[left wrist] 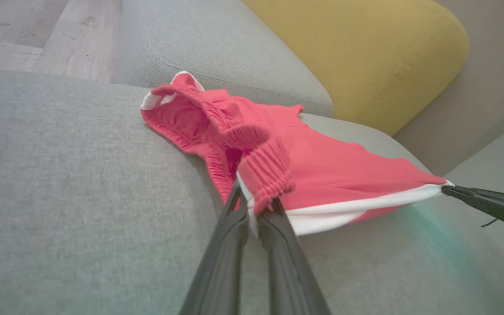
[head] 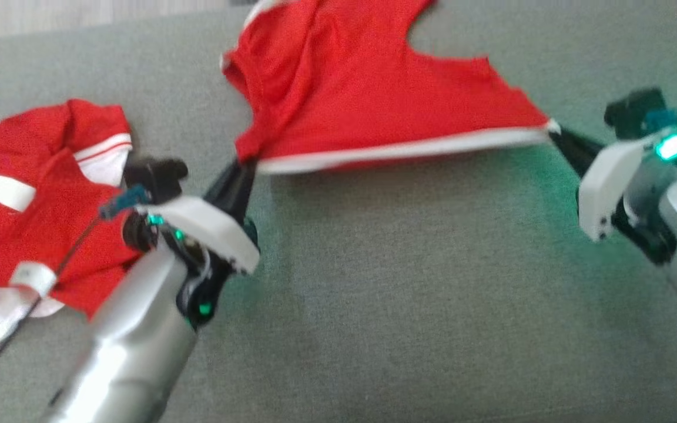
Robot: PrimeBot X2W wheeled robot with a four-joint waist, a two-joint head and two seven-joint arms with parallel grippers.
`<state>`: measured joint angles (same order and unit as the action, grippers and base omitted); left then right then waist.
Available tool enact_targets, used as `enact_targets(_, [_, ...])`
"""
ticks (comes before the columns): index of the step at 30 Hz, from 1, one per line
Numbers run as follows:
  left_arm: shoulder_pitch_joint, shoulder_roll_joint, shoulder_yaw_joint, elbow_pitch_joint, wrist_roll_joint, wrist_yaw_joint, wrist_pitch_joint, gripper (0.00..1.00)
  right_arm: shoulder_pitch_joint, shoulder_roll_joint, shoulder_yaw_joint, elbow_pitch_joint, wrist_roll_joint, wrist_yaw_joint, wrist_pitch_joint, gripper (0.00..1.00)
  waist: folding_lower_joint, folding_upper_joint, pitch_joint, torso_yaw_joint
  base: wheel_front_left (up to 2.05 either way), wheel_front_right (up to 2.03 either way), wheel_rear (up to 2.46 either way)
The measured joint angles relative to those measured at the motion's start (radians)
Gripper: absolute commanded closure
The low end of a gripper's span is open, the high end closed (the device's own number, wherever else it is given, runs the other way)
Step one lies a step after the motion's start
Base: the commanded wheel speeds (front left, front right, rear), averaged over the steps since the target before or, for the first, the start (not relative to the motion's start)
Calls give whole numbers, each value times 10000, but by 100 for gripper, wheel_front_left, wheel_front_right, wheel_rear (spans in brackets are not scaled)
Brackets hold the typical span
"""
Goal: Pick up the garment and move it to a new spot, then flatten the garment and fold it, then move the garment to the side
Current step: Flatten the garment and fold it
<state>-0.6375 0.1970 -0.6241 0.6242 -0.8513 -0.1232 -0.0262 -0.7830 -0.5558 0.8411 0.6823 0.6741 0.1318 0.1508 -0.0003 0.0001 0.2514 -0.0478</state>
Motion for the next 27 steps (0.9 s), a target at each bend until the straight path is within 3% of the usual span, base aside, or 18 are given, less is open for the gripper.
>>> enact_targets(13, [2439, 276, -447, -1628, -25, 742, -2, 100, 1731, -1346, 989, -1588, 1802, 0, 842, 100, 1, 0, -1514, -279, 0, 0, 0])
enact_targets(22, [4262, 627, -721, -3400, -27, 1423, 2, 100, 3065, -2276, 932, -2836, 2330, 0, 1149, 100, 0, 0, -2304, -491, 0, 0, 0])
enact_targets(27, [4946, 899, -807, -4638, -27, 1952, 161, 100, 3736, -2698, 299, -3655, 2322, 0, 1147, 100, 1, 0, -2324, -585, 0, 0, 0])
